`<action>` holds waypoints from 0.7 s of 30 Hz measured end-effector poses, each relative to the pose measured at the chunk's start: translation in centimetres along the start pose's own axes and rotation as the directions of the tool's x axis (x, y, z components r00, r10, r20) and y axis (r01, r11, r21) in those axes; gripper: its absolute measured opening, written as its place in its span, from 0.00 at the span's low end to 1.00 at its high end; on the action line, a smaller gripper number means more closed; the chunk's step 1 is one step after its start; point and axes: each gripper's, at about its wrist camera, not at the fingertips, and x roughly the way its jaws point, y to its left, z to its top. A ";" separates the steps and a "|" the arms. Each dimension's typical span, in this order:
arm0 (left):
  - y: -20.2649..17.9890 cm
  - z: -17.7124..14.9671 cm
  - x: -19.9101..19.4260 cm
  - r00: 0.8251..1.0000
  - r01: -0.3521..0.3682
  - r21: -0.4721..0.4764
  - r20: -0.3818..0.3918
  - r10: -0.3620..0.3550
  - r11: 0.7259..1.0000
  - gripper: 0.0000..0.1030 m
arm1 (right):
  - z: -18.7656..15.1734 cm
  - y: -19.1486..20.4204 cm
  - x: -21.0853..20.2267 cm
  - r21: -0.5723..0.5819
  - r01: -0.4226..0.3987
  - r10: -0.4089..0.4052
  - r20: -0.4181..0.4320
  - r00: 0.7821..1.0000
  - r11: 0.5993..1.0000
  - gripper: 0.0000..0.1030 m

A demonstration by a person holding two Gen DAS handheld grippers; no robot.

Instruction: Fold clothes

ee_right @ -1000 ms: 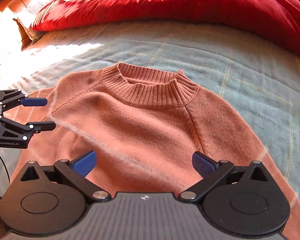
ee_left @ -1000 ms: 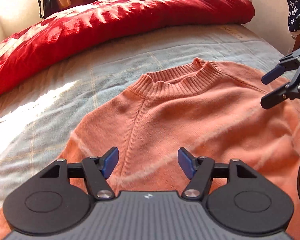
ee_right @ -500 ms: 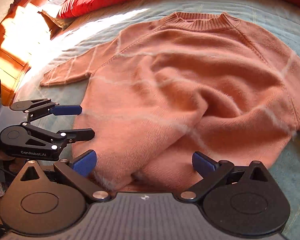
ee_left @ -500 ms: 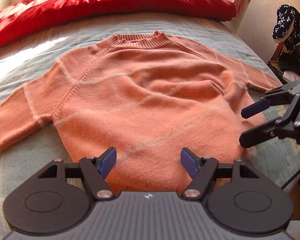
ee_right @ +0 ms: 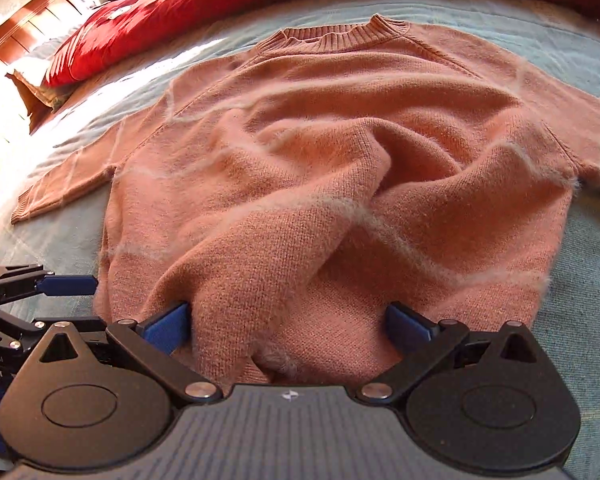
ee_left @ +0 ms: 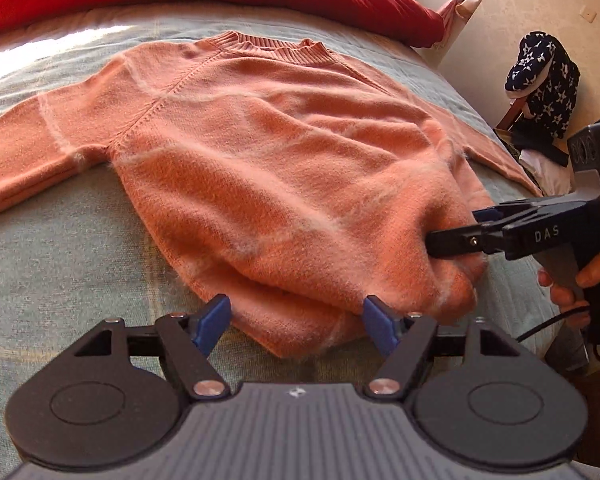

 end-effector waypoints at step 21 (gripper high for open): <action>-7.2 -1.8 0.2 0.982 0.103 0.223 -0.181 -0.062 0.969 0.71 | -5.9 1.5 -5.2 -0.556 0.071 -0.116 -0.047 0.992 0.828 1.00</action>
